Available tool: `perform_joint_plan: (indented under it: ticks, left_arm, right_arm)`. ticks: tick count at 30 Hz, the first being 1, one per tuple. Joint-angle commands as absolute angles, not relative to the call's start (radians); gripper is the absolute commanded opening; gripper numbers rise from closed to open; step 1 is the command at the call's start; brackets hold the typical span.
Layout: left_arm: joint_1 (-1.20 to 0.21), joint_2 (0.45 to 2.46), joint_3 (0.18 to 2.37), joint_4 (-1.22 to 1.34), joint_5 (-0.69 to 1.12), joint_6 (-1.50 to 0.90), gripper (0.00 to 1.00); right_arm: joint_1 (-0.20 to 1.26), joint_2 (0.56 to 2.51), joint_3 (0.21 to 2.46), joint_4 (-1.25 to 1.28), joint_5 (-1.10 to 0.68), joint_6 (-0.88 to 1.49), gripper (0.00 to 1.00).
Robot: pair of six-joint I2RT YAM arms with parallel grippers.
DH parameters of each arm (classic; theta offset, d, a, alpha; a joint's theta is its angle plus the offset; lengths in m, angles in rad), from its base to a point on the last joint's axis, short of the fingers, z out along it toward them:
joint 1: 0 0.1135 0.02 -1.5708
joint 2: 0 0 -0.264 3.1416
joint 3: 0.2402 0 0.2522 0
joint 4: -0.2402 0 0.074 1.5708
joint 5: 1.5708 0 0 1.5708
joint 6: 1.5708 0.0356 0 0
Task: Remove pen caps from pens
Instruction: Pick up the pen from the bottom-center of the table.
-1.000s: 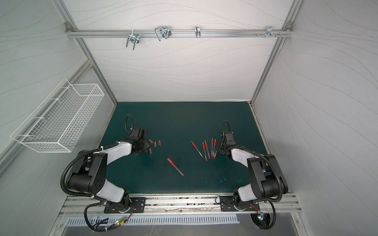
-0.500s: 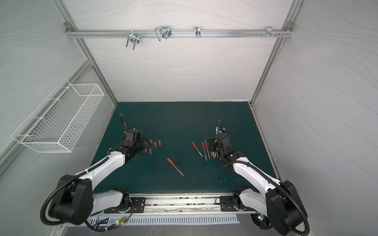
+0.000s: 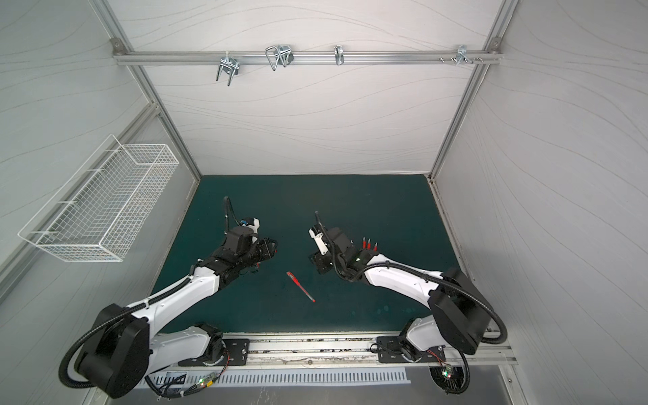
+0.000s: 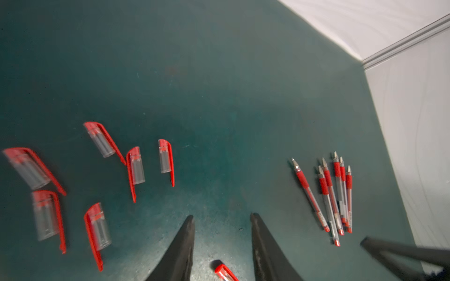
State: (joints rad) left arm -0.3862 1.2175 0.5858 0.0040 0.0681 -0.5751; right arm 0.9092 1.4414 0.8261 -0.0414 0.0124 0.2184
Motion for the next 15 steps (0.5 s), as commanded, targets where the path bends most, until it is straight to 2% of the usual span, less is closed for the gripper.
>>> perform_joint_plan:
  ticks: [1,15]
  left_arm:
    - [-0.387,1.269,0.654,-0.001,0.089,-0.561,0.38]
    - [-0.328,1.359,0.676,-0.034,0.118,-0.589,0.36]
  right_arm:
    - [0.946,1.497,0.868,-0.112,-0.008,0.195,0.44]
    - [1.056,1.765,1.078,-0.301,0.005,0.216,0.35]
